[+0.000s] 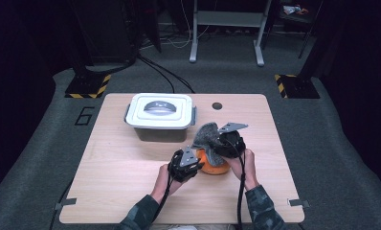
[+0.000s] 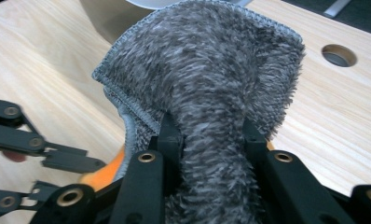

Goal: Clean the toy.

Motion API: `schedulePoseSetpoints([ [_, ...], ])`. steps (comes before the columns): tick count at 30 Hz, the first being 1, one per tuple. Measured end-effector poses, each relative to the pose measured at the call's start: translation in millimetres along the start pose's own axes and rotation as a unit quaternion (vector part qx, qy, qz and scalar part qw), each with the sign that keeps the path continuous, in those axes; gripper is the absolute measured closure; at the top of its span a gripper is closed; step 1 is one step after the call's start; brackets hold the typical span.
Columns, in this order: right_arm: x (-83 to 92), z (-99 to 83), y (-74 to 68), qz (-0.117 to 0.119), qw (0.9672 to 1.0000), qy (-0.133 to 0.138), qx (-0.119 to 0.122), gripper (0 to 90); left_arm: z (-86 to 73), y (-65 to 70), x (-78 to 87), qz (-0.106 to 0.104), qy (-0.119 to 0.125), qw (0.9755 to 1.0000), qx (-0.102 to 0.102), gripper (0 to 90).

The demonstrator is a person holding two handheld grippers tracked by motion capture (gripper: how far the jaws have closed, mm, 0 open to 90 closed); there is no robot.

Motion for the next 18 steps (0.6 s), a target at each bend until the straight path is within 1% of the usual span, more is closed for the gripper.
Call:
schedulePoseSetpoints([
  [3,-1.2,-0.8,3.0,-0.004,1.0,-0.002,0.001,69.1,-1.2,-0.1,-0.6,0.0,0.001,1.0,0.002,79.4],
  [5,-1.6,-1.5,3.5,-0.007,0.9999,-0.001,-0.007,69.1,-2.5,-0.6,-0.6,0.0,0.0,1.0,0.004,79.4],
  [7,-1.9,-2.7,5.2,-0.01,0.9999,0.001,-0.009,69.0,-3.7,-0.9,-0.6,-0.004,0.0,1.0,0.008,79.4],
  [10,-0.9,-5.1,7.3,-0.01,0.9998,0.001,-0.019,69.0,-4.8,-1.1,-0.9,-0.004,-0.001,1.0,0.009,79.4],
  [11,-0.6,-5.6,8.6,-0.012,0.9998,0.002,-0.015,68.9,-4.9,-1.3,-0.8,-0.004,-0.001,1.0,0.008,79.4],
  [12,0.1,-6.5,8.9,-0.013,0.9997,0.001,-0.02,68.9,-5.0,-1.3,-0.9,-0.004,-0.001,0.9999,0.01,79.3],
  [14,1.2,-8.0,11.4,-0.02,0.9996,0.002,-0.018,68.8,-5.1,-1.1,-0.8,-0.005,-0.002,0.9999,0.011,79.3],
  [16,2.7,-10.4,14.4,-0.024,0.9995,0.002,-0.023,68.6,-5.5,-0.9,-1.4,-0.006,-0.001,0.9999,0.015,79.3],
  [18,4.0,-13.7,18.0,-0.026,0.9992,0.002,-0.03,68.4,-6.1,-1.1,-1.4,-0.006,-0.003,0.9998,0.016,79.3],
])
Point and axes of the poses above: each handheld gripper's, and its own axes: x roughly backward along the jaws, z roughly out of its top, y roughly to its right, the point moved 5 cm from there along -x, roughly forward along the jaws, and after that the axes turned 9 degrees about -y, right-handed, at the moved point
